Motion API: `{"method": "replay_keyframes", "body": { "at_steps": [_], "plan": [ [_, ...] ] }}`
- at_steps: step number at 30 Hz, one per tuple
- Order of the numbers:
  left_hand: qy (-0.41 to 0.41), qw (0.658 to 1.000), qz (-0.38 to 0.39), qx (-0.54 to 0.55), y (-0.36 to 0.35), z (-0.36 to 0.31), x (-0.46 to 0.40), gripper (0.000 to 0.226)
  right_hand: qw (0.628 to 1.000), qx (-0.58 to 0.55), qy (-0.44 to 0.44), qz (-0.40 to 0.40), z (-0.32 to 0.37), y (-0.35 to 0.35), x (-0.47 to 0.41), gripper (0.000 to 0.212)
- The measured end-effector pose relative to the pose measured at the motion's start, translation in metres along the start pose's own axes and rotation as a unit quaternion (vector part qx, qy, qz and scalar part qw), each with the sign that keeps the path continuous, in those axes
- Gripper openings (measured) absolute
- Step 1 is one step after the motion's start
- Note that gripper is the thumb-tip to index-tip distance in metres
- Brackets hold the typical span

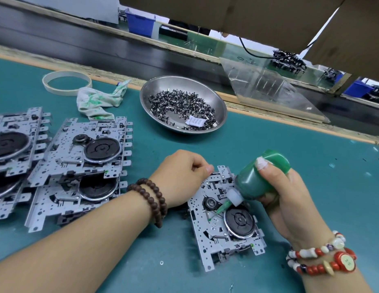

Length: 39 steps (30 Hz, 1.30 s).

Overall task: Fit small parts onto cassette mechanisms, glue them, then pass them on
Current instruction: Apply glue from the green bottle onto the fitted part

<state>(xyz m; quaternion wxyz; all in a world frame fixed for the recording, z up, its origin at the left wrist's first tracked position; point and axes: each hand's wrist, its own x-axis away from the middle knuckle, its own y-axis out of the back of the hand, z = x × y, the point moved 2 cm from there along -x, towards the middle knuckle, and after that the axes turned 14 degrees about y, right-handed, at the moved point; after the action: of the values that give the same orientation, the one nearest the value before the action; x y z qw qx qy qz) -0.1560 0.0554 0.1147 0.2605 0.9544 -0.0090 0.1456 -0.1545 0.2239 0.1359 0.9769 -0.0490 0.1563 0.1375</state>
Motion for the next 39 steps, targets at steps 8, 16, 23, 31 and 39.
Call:
{"method": "replay_keyframes", "body": {
  "at_steps": [8, 16, 23, 31, 39],
  "plan": [
    [0.001, 1.000, -0.002, -0.005, 0.000, 0.001, 0.000, 0.021, 1.000, 0.020, -0.002, -0.008, 0.000, 0.001, 0.000, 0.016],
    [0.003, 1.000, 0.005, 0.010, 0.000, 0.000, 0.000, 0.021, 0.998, -0.007, -0.026, -0.058, 0.000, 0.005, -0.001, 0.008],
    [0.035, 0.988, 0.009, 0.152, 0.003, 0.000, 0.001, 0.022, 0.975, -0.168, -0.049, -0.138, 0.006, 0.015, -0.004, 0.031],
    [0.041, 0.981, -0.010, 0.187, 0.003, 0.000, 0.001, 0.023, 0.965, -0.219, -0.093, -0.108, 0.000, 0.022, -0.004, 0.031],
    [0.033, 0.985, -0.033, 0.164, 0.000, -0.001, 0.005, 0.019, 0.990, 0.117, -0.022, -0.080, -0.015, 0.023, -0.009, 0.041]
  ]
}}
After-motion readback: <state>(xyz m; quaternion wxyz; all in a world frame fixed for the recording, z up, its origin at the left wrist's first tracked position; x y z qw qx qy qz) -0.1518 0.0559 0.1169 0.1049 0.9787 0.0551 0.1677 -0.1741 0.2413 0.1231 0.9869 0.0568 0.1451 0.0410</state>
